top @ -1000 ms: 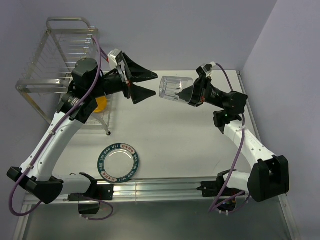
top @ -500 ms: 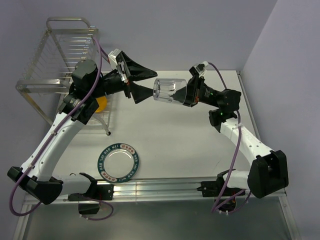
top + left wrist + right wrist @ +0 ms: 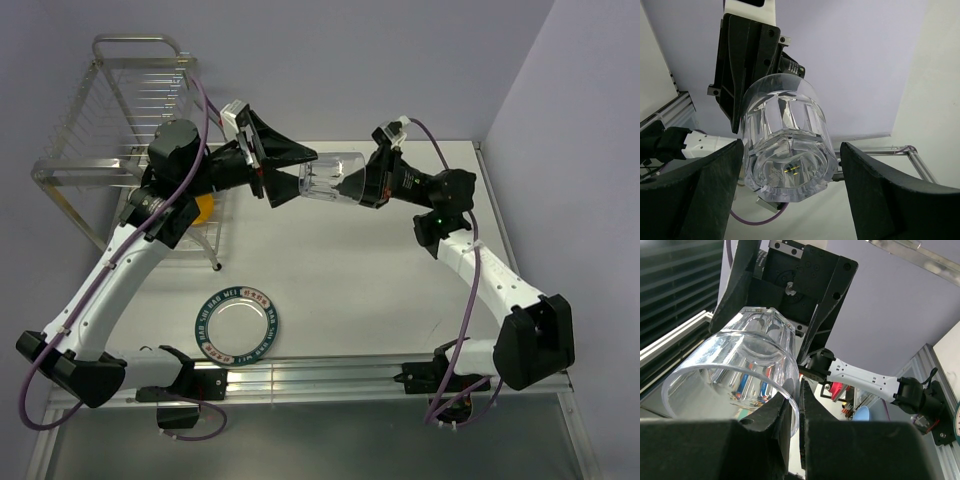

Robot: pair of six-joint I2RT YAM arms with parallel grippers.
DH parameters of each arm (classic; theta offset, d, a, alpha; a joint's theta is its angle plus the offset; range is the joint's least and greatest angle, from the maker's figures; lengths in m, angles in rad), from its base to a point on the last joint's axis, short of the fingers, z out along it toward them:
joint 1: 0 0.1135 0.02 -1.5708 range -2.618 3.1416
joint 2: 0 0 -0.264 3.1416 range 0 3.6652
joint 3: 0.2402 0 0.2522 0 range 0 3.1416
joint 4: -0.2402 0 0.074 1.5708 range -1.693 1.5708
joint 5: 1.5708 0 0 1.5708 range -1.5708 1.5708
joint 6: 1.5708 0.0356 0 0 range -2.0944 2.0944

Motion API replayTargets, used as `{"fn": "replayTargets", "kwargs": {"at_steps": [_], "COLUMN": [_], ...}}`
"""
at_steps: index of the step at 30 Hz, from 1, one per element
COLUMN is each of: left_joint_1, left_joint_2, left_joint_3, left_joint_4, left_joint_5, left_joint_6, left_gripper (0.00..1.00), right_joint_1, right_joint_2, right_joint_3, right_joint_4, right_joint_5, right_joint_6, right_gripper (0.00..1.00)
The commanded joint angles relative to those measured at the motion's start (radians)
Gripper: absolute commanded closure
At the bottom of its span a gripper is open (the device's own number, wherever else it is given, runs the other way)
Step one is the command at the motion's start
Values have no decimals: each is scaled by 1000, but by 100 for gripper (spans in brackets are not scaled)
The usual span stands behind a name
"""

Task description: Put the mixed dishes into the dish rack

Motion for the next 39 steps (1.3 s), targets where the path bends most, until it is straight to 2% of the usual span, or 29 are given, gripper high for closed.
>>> {"fn": "replayTargets", "kwargs": {"at_steps": [1, 5, 8, 10, 11, 12, 13, 14, 15, 16, 20, 22, 24, 25, 26, 28, 29, 30, 32, 35, 39], "left_joint_1": [-15, -18, -16, -16, -18, -18, -16, -15, -15, -13, 13, 36, 85, 113, 174, 253, 339, 381, 499, 638, 737], "left_joint_2": [-9, -9, -11, -14, -15, -15, -9, -5, 2, 17, 46, 75, 95, 126, 139, 194, 212, 230, 261, 282, 322], "left_joint_3": [48, 51, 45, 39, 39, 40, 60, 75, 95, 133, 229, 311, 376, 458, 497, 618, 649, 682, 732, 750, 773], "left_joint_4": [32, 26, 38, 61, 71, 68, 51, 26, -42, -70, -165, -246, -306, -387, -427, -503, -565, -584, -586, -528, -425], "left_joint_5": [39, 43, 43, 50, 50, 47, 43, 39, 34, 24, 4, -3, -15, -27, -26, -26, -24, -16, -13, -15, -111], "left_joint_6": [15, 21, 15, 9, 10, 13, 37, 59, 79, 116, 197, 257, 306, 365, 396, 479, 504, 519, 559, 570, 593], "left_gripper": [18, 24, 34, 56, 61, 65, 68, 72, 100, 100, 100, 100, 100, 100, 100, 100, 100, 100, 100, 100, 100], "right_joint_1": [11, 17, 19, 20, 20, 19, 19, 19, 19, 17, 4, -36, -79, -126, -150, -176, -179, -176, -155, -142, -125], "right_joint_2": [13, 31, 42, 45, 44, 41, 39, 36, 33, 33, 16, 2, -43, -82, -97, -116, -125, -129, -131, -133, -156], "right_joint_3": [53, 68, 82, 91, 93, 91, 93, 96, 97, 96, 87, 71, 41, 21, 15, 30, 68, 85, 149, 205, 153], "right_joint_4": [7, 15, 19, 16, 7, 3, -5, -33, -43, -48, -63, -96, -189, -247, -304, -532, -630, -797, -1010, -1158, -1196], "right_joint_5": [2, -4, -5, -8, -8, -5, -5, -5, -5, -4, 11, 42, 70, 99, 111, 119, 143, 162, 203, 242, 246], "right_joint_6": [-16, -2, 4, -4, -10, -16, -22, -39, -46, -54, -57, -74, -106, -164, -200, -293, -418, -475, -635, -776, -774], "right_gripper": [100, 100, 100, 100, 98, 91, 71, 61, 55, 47, 33, 22, 18, 1, 0, 0, 0, 0, 0, 0, 0]}}
